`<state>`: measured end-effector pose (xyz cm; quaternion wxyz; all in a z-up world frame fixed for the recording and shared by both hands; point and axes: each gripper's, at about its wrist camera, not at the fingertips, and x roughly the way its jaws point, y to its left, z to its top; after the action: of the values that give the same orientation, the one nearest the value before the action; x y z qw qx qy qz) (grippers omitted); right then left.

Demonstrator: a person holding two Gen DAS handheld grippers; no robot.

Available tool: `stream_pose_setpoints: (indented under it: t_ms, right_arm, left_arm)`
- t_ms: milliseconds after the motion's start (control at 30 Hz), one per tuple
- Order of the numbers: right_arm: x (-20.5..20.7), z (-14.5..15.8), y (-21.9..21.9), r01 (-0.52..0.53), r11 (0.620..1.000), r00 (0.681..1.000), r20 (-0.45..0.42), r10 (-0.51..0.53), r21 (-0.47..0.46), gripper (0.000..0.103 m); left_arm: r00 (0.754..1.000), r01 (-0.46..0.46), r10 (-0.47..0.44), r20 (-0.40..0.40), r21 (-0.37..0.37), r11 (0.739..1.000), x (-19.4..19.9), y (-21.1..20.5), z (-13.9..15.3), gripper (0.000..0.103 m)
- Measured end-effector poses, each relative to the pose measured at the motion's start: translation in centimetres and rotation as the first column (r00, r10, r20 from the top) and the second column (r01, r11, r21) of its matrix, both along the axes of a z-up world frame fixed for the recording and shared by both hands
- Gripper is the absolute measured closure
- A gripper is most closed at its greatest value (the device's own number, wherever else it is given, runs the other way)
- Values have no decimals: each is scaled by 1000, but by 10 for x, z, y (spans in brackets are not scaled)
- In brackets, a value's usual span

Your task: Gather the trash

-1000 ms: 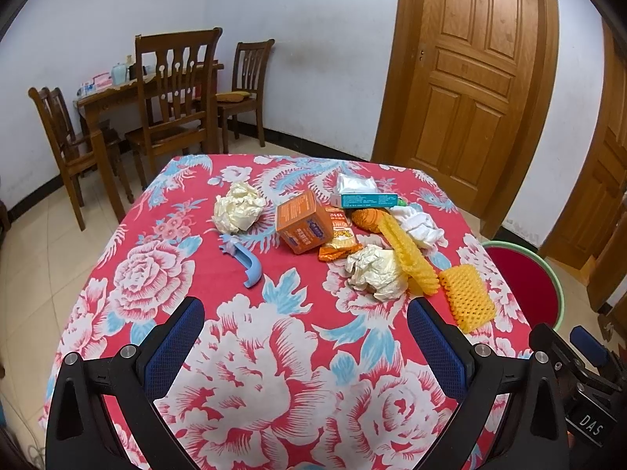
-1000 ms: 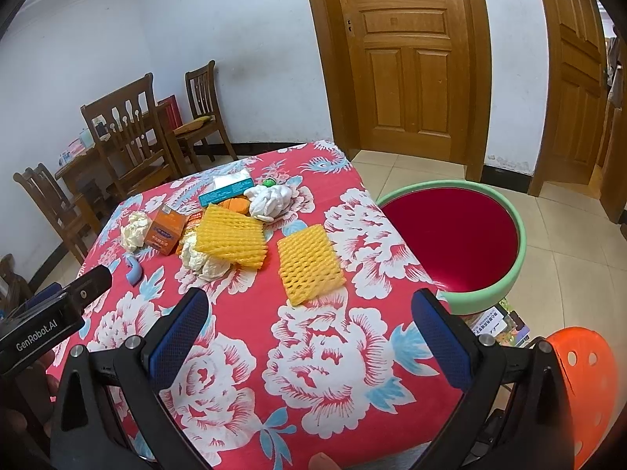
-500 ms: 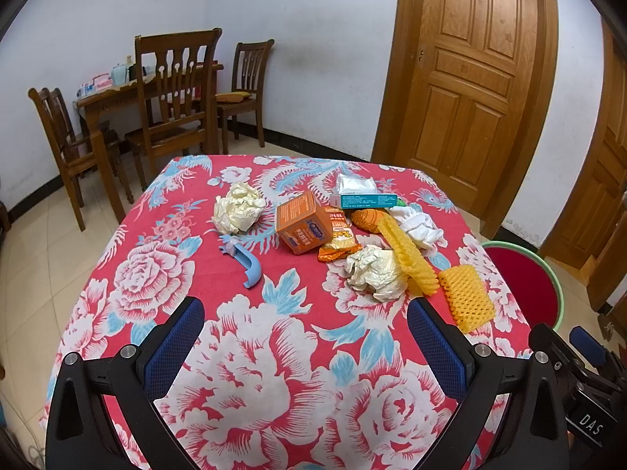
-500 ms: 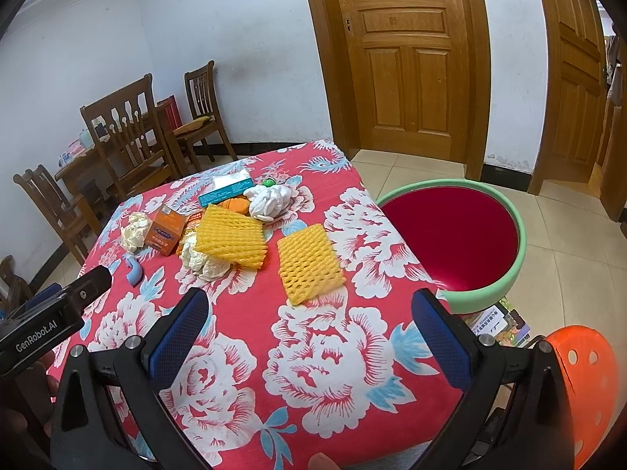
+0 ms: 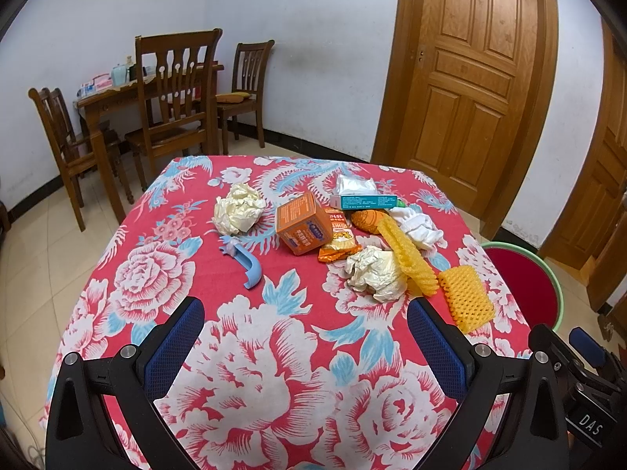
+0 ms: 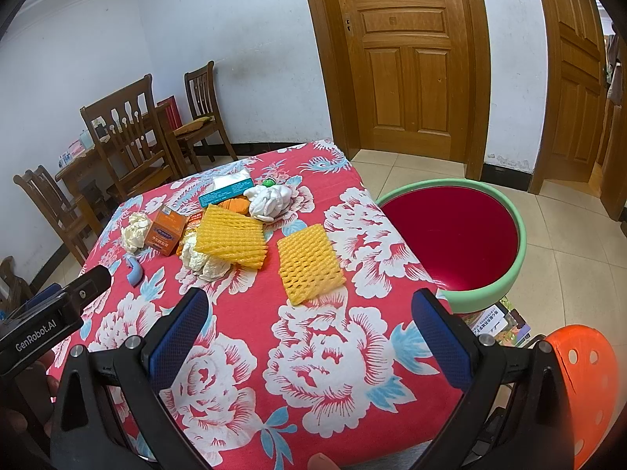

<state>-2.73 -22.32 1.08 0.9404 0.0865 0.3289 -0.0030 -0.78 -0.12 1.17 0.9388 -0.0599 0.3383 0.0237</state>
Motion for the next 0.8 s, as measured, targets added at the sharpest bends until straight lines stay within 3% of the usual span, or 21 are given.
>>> stream_pose_setpoints:
  t_ms: [800]
  right_arm:
    - [5, -3, 2, -8, 1000, 1000, -24, 8, 6, 1]
  left_arm:
    - [1000, 0, 0, -14, 7, 1000, 3, 4, 0, 0]
